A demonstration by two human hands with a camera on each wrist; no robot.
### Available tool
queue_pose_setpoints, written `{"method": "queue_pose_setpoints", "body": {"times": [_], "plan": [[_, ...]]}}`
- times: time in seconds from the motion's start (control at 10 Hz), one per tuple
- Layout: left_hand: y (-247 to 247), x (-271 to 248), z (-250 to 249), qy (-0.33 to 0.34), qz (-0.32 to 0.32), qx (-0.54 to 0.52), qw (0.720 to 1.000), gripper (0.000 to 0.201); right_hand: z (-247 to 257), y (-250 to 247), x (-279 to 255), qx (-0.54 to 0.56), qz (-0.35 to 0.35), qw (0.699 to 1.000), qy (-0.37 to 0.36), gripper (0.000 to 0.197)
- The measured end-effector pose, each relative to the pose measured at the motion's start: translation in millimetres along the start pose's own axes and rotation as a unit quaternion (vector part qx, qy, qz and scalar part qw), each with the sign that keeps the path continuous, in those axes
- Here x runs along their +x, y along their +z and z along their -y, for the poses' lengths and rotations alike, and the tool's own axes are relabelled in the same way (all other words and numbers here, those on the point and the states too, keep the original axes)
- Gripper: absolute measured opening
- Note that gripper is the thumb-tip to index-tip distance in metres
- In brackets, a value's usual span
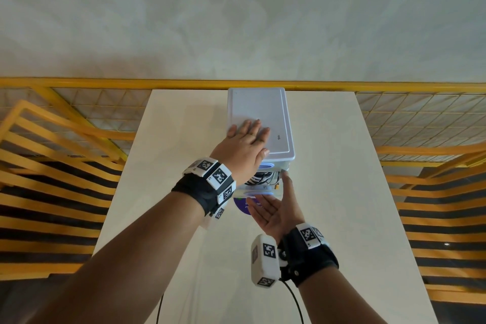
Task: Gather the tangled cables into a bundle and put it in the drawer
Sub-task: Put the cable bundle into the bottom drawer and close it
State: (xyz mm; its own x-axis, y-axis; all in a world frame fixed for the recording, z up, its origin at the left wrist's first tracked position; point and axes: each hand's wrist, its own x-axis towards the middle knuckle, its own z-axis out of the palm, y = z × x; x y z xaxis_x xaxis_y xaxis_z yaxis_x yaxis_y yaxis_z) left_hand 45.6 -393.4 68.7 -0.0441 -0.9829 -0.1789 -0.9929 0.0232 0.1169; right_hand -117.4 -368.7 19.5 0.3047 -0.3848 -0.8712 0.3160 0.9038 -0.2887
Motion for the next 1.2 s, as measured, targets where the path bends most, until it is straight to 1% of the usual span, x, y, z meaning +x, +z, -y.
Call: {"method": "queue_pose_setpoints", "body": {"times": [0.1,0.2,0.3,0.5,0.7,0.8,0.9,1.0,1.2], "plan": [[0,-1,-1,0.001,-0.003,0.000,1.000,0.058,4,-1,-2,0.008,0.003,1.000,0.015,0.083],[0,-1,-1,0.001,-0.005,0.002,1.000,0.058,8,-1,-2,-0.025,0.021,0.999,0.021,0.074],[1,-1,-1,0.000,-0.005,0.007,1.000,0.058,6,1,2,-0.053,0.008,0.998,0.013,0.062],[3,-2,-2,0.003,-0.017,0.009,1.000,0.058,-6,12,7,-0.092,-0.060,0.992,-0.063,0.040],[1,-4,-5,-0.001,-0.013,0.013,1.000,0.058,-17,26,8,-0.047,-0.096,0.989,-0.103,0.046],[0,-4,-5,-0.003,-0.007,0.015,1.000,0.058,-21,32,9,-0.031,-0.102,0.989,-0.106,0.044],[1,-4,-6,-0.004,-0.008,0.014,1.000,0.058,-23,38,12,-0.026,-0.104,0.988,-0.111,0.037],[1,-4,-7,-0.003,-0.012,0.010,1.000,0.058,-24,42,14,-0.040,-0.118,0.984,-0.131,0.038],[3,-5,-4,0.002,-0.019,0.007,1.000,0.059,-37,33,23,-0.029,-0.118,0.977,-0.177,0.057]]}}
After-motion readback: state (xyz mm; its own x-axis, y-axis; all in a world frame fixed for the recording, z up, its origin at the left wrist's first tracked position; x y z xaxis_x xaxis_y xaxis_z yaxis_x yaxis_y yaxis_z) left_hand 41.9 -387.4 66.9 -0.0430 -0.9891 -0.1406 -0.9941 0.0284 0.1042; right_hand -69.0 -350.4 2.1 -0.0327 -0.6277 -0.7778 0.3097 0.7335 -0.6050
